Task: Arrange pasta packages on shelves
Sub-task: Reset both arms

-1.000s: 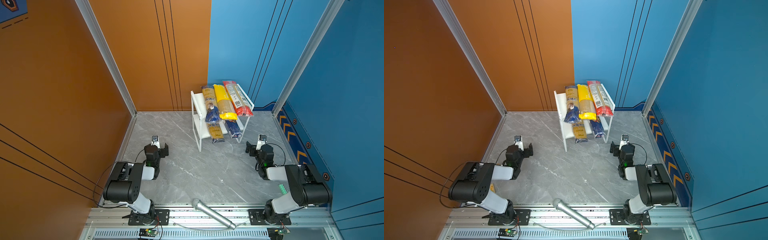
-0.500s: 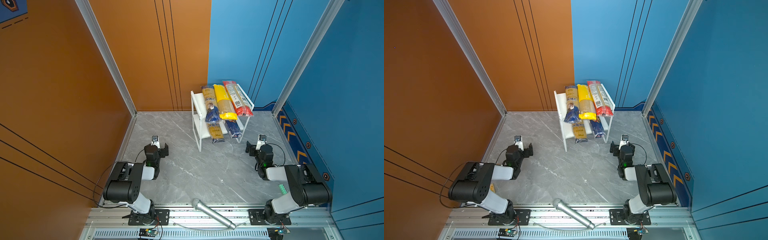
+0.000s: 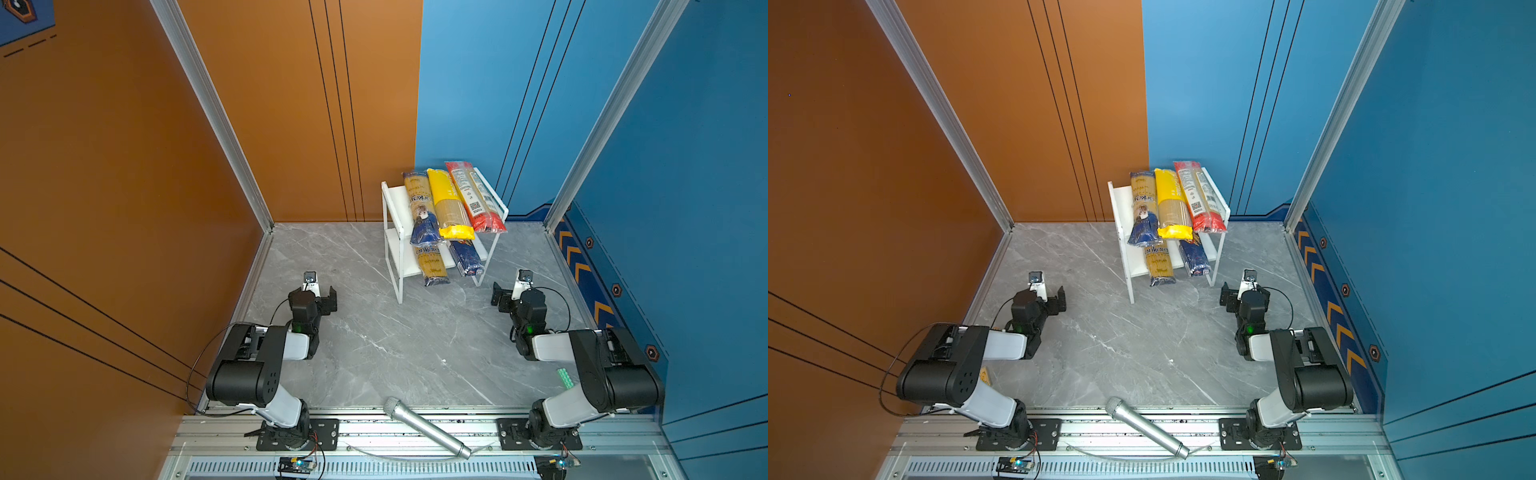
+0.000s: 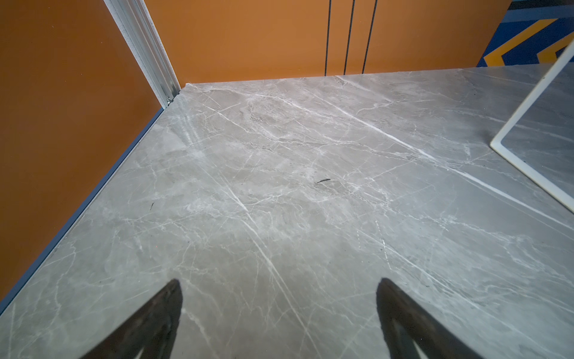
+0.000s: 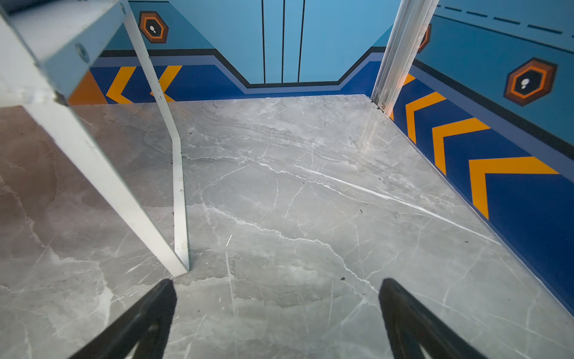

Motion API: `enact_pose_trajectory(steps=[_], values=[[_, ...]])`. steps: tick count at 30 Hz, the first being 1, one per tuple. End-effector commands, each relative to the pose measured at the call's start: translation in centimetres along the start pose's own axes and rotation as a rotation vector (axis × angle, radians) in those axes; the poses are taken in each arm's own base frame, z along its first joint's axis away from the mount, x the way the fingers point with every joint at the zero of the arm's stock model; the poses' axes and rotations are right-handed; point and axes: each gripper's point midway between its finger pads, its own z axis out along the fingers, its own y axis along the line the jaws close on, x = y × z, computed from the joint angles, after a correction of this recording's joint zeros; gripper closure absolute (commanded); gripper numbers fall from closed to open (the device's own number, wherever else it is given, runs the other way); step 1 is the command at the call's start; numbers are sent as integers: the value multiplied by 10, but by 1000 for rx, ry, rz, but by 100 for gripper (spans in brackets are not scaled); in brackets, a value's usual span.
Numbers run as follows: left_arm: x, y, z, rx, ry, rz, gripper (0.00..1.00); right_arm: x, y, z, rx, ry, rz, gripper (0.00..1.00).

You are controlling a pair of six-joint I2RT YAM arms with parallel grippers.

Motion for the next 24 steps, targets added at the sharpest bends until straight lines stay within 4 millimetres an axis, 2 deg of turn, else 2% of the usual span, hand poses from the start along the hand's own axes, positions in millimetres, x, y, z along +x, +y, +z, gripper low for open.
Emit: enact_pose_trajectory(steps=[1,24], values=[[-5,0,1,-5,-11,11,2,4,-3,1,14,5,-10,0],[-5,0,1,-5,-12,11,2,3,-3,1,10,6,-6,0]])
